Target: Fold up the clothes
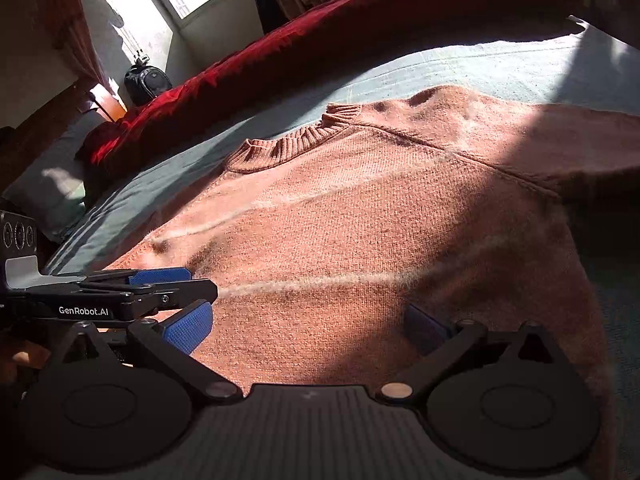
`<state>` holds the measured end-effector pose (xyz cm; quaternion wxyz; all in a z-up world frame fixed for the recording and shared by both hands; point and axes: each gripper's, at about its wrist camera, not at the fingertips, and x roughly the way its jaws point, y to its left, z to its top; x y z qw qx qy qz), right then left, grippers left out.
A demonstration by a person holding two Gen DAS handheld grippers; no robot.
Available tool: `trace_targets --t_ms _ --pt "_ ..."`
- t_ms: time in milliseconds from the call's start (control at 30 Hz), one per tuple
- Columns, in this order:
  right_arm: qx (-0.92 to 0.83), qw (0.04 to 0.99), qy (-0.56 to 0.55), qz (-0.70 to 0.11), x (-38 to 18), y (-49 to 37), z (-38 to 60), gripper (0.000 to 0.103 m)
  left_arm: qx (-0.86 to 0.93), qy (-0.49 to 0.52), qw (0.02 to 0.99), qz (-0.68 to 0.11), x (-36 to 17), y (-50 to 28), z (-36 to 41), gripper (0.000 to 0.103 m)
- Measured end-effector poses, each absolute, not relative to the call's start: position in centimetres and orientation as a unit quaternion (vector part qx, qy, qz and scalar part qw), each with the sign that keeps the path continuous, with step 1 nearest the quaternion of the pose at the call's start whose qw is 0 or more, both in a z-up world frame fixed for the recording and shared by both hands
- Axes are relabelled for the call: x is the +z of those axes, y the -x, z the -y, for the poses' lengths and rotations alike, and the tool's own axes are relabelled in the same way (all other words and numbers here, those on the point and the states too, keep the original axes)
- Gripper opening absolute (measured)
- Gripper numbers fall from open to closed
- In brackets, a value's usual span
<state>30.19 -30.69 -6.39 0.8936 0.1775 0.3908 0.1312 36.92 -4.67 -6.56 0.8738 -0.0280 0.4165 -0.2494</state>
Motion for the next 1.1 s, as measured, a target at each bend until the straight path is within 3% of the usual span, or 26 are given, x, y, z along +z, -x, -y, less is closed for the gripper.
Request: trace_targets --t_ms 300,400,700,1100 --pt "0.119 0.901 -0.095 -0.406 -6.2 -22.7 31.3 0.103 -0.209 -0.039 0.874 -0.437 -5.5 -28.0 4.2 0.082" --pt "0.113 0.9 -0.076 -0.413 -6.3 -20.2 31.4 0.103 -0.197 -0.056 0.874 -0.441 -5.7 -24.3 4.4 0.087" --pt "0.096 0.9 -0.053 -0.421 -7.1 -13.0 31.7 0.103 -0.154 -0.037 0.901 -0.403 -6.3 -14.8 3.9 0.093" --pt "0.054 0.92 -0.015 -0.388 -8.1 -11.0 30.0 0.103 -0.119 -0.036 0.916 -0.382 -6.5 -10.5 3.8 0.099"
